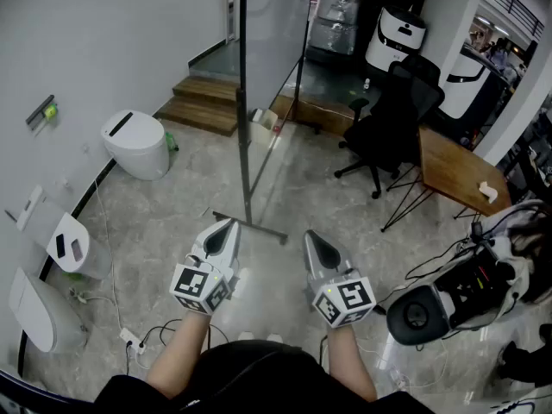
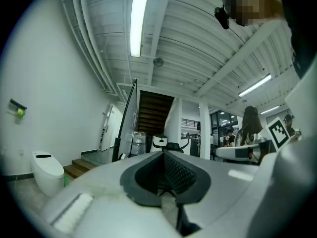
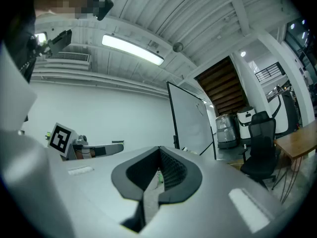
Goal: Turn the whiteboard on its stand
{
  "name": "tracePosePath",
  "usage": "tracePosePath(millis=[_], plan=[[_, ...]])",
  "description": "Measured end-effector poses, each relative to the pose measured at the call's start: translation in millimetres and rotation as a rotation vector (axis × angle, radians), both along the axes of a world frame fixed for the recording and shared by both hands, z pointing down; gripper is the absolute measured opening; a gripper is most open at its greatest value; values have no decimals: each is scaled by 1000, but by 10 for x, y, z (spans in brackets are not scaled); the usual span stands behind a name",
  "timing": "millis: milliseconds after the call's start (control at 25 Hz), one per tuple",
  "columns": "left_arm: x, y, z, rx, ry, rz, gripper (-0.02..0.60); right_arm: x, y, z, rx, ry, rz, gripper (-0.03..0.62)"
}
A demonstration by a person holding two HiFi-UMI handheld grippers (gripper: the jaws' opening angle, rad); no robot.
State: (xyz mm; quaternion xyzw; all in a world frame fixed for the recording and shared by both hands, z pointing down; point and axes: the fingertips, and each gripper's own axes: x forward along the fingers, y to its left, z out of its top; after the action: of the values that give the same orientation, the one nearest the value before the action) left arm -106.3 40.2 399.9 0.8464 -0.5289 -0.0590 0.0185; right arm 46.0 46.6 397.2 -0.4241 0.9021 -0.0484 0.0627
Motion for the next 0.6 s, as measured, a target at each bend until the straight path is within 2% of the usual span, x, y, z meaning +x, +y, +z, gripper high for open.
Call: tracePosePath(millis=[600], plan=[[89, -10, 68, 9, -23, -1, 2, 136, 29, 54, -5, -11, -1, 5]])
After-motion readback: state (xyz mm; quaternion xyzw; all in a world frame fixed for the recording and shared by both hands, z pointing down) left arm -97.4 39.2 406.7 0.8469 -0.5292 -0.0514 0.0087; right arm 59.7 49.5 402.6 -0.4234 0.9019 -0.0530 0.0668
